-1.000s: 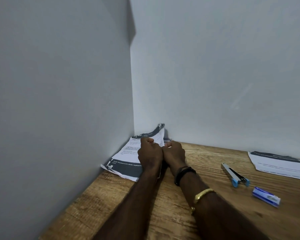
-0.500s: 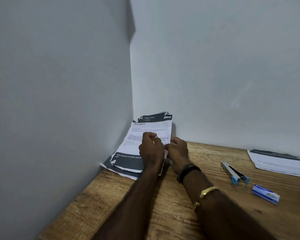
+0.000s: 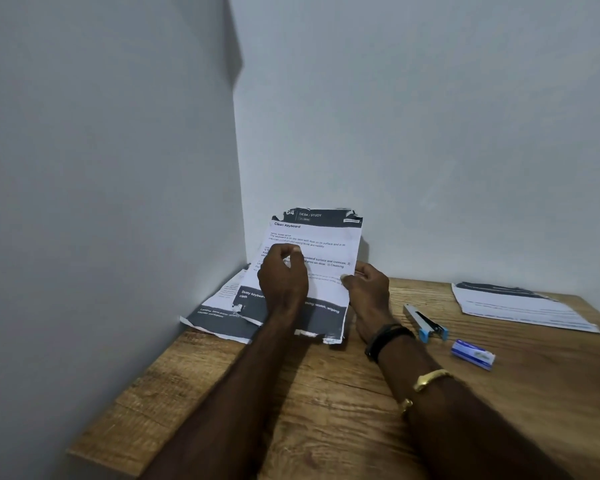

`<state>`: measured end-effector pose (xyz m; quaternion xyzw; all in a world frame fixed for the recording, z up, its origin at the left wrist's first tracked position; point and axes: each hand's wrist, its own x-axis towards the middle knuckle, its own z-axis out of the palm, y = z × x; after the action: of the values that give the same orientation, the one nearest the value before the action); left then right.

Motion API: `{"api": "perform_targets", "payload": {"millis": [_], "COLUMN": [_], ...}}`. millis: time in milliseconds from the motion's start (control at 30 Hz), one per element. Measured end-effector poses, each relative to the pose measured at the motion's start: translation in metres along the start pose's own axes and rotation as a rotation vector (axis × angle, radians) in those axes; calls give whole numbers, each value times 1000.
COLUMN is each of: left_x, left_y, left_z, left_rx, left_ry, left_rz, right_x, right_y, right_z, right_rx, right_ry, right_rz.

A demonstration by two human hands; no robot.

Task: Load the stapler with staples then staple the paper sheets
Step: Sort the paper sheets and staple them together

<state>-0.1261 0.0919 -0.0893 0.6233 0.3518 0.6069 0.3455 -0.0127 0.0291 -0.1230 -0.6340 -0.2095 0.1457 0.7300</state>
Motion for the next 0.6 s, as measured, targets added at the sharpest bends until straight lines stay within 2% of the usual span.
{"api": "perform_targets", "payload": {"millis": [200, 367, 600], "left_x": [-22, -33, -40], "left_y": [8, 16, 18], "left_z": [13, 29, 49], "left_rx": [63, 218, -102], "left_ry": [-72, -112, -254], "left_rz": [-52, -66, -252], "right_x": [-2, 3, 16], "right_y": [-9, -18, -32], "right_z": [-46, -90, -152], "right_rx": [1, -24, -2], "right_ry": [27, 36, 16], "right_rz": [-11, -51, -107]}}
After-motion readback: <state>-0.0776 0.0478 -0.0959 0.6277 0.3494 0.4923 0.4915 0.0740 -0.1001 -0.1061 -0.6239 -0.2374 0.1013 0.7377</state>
